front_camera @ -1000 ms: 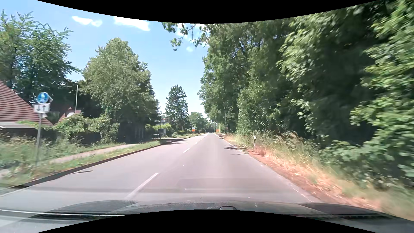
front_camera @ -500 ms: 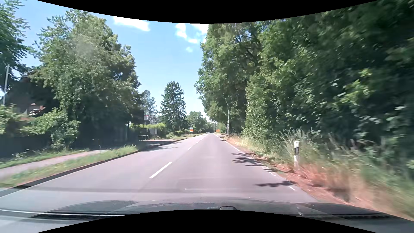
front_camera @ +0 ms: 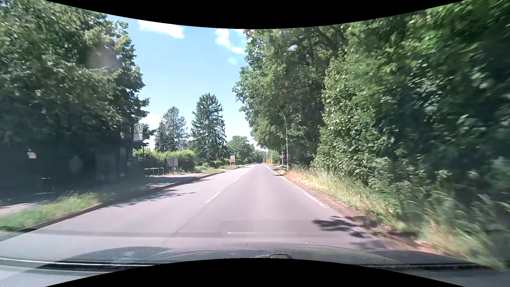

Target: Follow the waypoints while adhering to traffic rules and regulations

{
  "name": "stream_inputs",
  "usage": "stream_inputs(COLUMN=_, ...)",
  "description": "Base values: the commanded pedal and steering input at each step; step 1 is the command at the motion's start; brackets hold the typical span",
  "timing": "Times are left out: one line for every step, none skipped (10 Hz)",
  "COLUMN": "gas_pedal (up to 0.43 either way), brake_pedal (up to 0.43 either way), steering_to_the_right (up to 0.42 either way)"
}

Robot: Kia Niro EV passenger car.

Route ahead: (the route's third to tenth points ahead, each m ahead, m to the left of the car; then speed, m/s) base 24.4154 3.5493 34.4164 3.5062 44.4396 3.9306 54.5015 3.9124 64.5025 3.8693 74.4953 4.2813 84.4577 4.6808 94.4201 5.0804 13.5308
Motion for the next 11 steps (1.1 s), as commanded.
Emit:
stream_inputs(gas_pedal=0.177, brake_pedal=0.0, steering_to_the_right=-0.002)
stream_inputs(gas_pedal=0.177, brake_pedal=0.0, steering_to_the_right=-0.002)
stream_inputs(gas_pedal=0.177, brake_pedal=0.0, steering_to_the_right=-0.001)
stream_inputs(gas_pedal=0.177, brake_pedal=0.0, steering_to_the_right=-0.002)
stream_inputs(gas_pedal=0.177, brake_pedal=0.0, steering_to_the_right=-0.002)
stream_inputs(gas_pedal=0.177, brake_pedal=0.0, steering_to_the_right=-0.002)
stream_inputs(gas_pedal=0.177, brake_pedal=0.0, steering_to_the_right=-0.002)
stream_inputs(gas_pedal=0.177, brake_pedal=0.0, steering_to_the_right=-0.001)
stream_inputs(gas_pedal=0.189, brake_pedal=0.0, steering_to_the_right=-0.002)
stream_inputs(gas_pedal=0.189, brake_pedal=0.0, steering_to_the_right=-0.002)
stream_inputs(gas_pedal=0.189, brake_pedal=0.0, steering_to_the_right=-0.001)
